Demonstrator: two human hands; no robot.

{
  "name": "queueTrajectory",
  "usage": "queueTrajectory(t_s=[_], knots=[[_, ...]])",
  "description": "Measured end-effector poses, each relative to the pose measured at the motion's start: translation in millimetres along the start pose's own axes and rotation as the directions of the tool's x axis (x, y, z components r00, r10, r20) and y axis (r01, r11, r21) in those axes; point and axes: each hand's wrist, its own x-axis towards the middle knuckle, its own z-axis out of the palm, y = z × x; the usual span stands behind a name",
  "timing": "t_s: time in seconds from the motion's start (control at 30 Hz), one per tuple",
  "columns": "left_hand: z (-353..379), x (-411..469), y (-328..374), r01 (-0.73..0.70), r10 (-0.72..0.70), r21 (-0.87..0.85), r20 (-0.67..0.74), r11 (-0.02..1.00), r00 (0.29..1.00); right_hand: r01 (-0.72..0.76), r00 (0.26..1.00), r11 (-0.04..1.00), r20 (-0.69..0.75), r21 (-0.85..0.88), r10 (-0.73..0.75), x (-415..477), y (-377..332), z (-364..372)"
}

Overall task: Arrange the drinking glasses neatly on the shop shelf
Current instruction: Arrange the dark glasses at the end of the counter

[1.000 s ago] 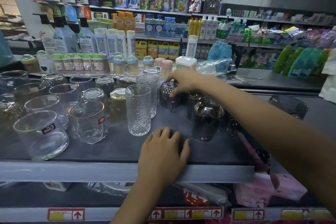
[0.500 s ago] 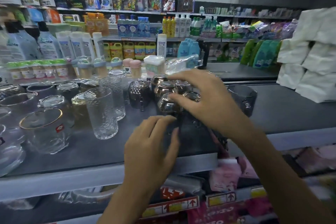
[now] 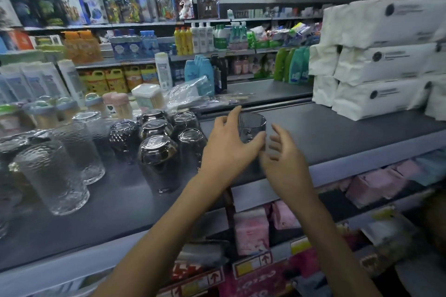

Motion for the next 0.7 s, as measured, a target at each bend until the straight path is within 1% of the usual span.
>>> queueTrajectory(t_s=[0.1,0.17,0.2,0.23,0.33,0.37,0.4,0.47,0.53,0.6,0.63,0.67,0.7], knots=[[5.0,2.1,5.6,0.058,-0.056,0.067,-0.032,0.996,0.998,0.061,0.996,0.997,0.068,-0.039,-0.058,-1.5,0.8,3.3],[4.0,0.5,9.3,0.09,-0.087,0.058,-0.059,0.994,0.994,0.083,0.994,0.995,0.08,-0.047,-0.079,-0.7,0.8,3.4],[2.5,-1.0,9.6,0.096,-0.097,-0.008,-0.071,0.995,0.993,0.096,0.993,0.995,0.069,-0.039,-0.093,-1.2,-0.4,3.1],[-0.3,-3.3,8.9,0.098,-0.107,-0.109,-0.081,0.989,0.991,0.116,0.992,0.993,0.049,-0.025,-0.114,-2.4,-2.1,2.6],[-17.6,-11.5,2.9,0.082,-0.141,-0.409,-0.117,0.909,0.983,0.239,0.971,0.97,-0.038,0.046,-0.237,-8.2,-15.4,-0.2],[-25.7,-15.1,0.6,0.09,-0.174,-0.516,-0.116,0.852,0.978,0.294,0.955,0.954,-0.06,0.062,-0.291,-8.9,-20.5,-0.4],[-34.6,-18.7,-1.3,0.102,-0.209,-0.63,-0.098,0.77,0.973,0.345,0.938,0.936,-0.068,0.073,-0.34,-9.5,-26.7,-0.4],[-52.9,-28.1,-3.0,0.119,-0.234,-0.837,-0.011,0.534,0.972,0.402,0.915,0.908,-0.034,0.118,-0.401,-9.9,-44.0,1.6],[-71.2,-42.6,0.3,0.131,-0.206,-0.948,0.072,0.288,0.976,0.424,0.898,0.886,0.038,0.187,-0.438,-8.8,-67.4,5.6],[-86.1,-56.5,0.3,0.13,-0.191,-0.985,0.107,0.113,0.976,0.454,0.873,0.87,0.103,0.192,-0.477,-6.7,-90.7,12.1],[-92.5,-62.6,-2.2,0.113,-0.201,-0.992,0.098,0.062,0.975,0.458,0.865,0.869,0.13,0.186,-0.484,-5.1,-101.3,15.2],[-98.0,-67.3,-7.7,0.094,-0.225,-0.994,0.081,0.048,0.971,0.452,0.862,0.874,0.163,0.179,-0.48,-3.3,-111.8,18.0],[-103.9,-71.7,-14.8,0.082,-0.256,-0.995,0.064,0.063,0.965,0.445,0.858,0.88,0.205,0.164,-0.471,-1.4,-122.5,20.5]])
